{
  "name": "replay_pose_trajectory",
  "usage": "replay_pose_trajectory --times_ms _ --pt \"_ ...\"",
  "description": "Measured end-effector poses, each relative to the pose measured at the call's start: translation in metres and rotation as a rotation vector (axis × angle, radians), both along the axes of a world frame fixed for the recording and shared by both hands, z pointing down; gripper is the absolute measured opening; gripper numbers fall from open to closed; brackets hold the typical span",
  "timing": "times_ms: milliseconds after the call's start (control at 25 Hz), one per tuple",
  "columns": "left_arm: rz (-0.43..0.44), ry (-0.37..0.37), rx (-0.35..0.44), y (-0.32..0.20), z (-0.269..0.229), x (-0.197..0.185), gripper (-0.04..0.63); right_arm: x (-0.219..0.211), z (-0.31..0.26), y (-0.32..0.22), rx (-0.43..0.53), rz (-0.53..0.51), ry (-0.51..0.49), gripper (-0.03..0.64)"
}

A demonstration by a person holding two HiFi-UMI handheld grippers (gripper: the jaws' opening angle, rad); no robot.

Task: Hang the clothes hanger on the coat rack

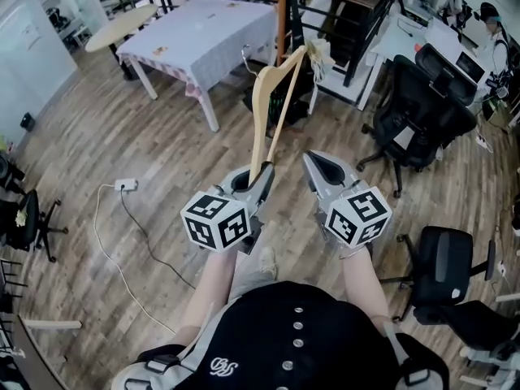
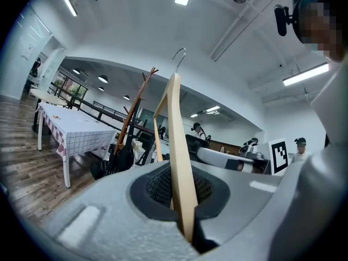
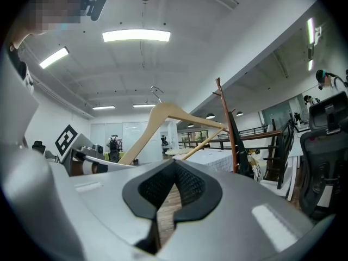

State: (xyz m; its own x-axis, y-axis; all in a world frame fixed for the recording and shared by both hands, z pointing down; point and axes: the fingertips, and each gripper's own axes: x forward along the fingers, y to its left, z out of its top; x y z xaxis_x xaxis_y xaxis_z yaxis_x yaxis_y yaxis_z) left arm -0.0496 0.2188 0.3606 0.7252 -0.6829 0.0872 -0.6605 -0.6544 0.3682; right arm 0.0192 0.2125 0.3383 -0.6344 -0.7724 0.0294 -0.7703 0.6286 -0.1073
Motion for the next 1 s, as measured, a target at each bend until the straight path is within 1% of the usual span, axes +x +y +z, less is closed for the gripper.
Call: replay_pose_trajectory --times_ms 240,520,640,800,1000 --pt "0.013 -0.013 -0.002 -0.066 -0.003 -0.008 0.000 -0.002 -0.010 -0.063 0.020 0.028 -0.001 0.000" --pt "0.057 -0.032 0.006 -0.128 0.000 -0.018 0.000 -0.010 -0.014 -0.125 0.036 0.076 -0.017 0.000" --pt "0.068 -0.030 0.007 -0.140 0.005 -0.020 0.000 -0.015 -0.008 -0.140 0.027 0.098 -0.024 0.000" --pt "0.075 -0.007 -0.006 -0.150 0.011 -0.024 0.000 -0.020 0.003 -0.152 0.002 0.117 -0.024 0.000" --pt "0.071 -0.013 -0.022 -0.161 0.020 -0.026 0.000 -0.018 0.008 -0.162 -0.009 0.127 -0.032 0.000"
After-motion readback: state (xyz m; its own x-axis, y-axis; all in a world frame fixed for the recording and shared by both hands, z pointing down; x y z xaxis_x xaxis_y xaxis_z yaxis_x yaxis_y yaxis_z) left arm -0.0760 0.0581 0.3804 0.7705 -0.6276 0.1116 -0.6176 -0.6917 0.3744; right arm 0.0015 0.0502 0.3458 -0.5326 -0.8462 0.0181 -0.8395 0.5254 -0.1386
